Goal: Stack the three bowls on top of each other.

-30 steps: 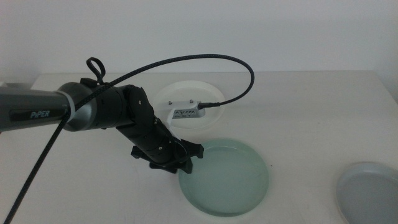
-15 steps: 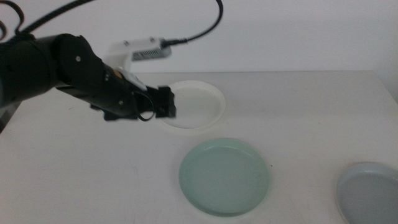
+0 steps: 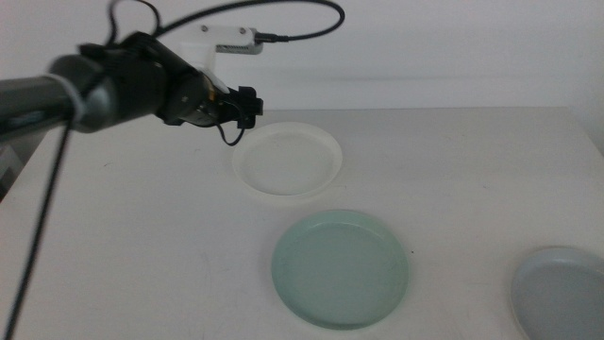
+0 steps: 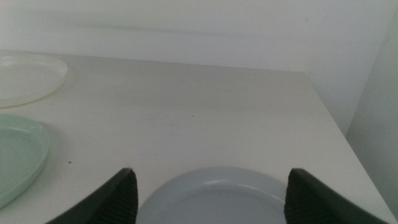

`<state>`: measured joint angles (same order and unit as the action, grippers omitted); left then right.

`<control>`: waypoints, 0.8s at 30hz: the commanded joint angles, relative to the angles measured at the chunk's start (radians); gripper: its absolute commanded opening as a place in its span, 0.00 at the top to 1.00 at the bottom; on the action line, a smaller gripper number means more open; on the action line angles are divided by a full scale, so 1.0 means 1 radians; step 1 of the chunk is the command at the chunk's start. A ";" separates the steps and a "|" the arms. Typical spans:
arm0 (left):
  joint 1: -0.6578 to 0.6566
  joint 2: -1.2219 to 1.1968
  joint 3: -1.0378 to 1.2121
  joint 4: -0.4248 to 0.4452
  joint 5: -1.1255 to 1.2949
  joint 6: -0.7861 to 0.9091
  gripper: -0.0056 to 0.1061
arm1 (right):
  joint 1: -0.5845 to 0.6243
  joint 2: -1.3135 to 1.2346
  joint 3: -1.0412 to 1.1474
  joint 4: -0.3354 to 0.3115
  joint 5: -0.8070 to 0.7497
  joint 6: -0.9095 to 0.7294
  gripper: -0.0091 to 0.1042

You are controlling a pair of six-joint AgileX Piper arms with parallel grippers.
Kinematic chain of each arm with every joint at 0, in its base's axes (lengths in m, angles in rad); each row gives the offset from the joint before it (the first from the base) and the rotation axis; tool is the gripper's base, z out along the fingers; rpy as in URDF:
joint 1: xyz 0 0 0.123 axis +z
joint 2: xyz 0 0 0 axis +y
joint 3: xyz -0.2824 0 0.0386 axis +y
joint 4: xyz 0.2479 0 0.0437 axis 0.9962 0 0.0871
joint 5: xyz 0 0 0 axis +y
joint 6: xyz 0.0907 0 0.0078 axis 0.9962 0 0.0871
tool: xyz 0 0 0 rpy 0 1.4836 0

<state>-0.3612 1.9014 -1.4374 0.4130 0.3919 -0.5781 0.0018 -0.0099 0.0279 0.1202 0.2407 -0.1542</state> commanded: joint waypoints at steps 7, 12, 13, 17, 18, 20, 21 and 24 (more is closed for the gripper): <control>0.042 0.174 -0.188 -0.008 -0.068 -0.038 0.01 | -0.006 -0.026 -0.006 -0.003 -0.074 -0.013 0.39; 0.042 0.232 -0.202 -0.008 -0.079 -0.037 0.04 | -0.006 -0.026 -0.006 -0.003 -0.074 -0.013 0.39; 0.042 0.239 -0.202 -0.008 -0.081 -0.037 0.07 | -0.006 -0.026 -0.006 -0.003 -0.074 -0.013 0.39; 0.040 0.256 -0.202 -0.015 -0.082 -0.036 0.18 | -0.006 -0.026 -0.006 -0.003 -0.074 -0.013 0.39; 0.040 0.257 -0.202 -0.015 -0.080 -0.036 0.21 | -0.006 -0.026 -0.006 -0.003 -0.074 -0.013 0.39; 0.040 0.257 -0.202 -0.015 -0.068 -0.036 0.28 | -0.006 -0.026 -0.006 -0.003 -0.074 -0.013 0.39; 0.040 0.257 -0.202 -0.016 -0.059 -0.036 0.32 | -0.006 -0.026 -0.006 -0.003 -0.074 -0.013 0.39; 0.040 0.262 -0.202 -0.059 -0.033 -0.037 0.46 | -0.006 -0.026 -0.006 -0.003 -0.074 -0.013 0.39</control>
<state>-0.3208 2.2247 -1.6043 0.3737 0.3783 -0.6029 0.0018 -0.0099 0.0279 0.1202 0.2416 -0.1542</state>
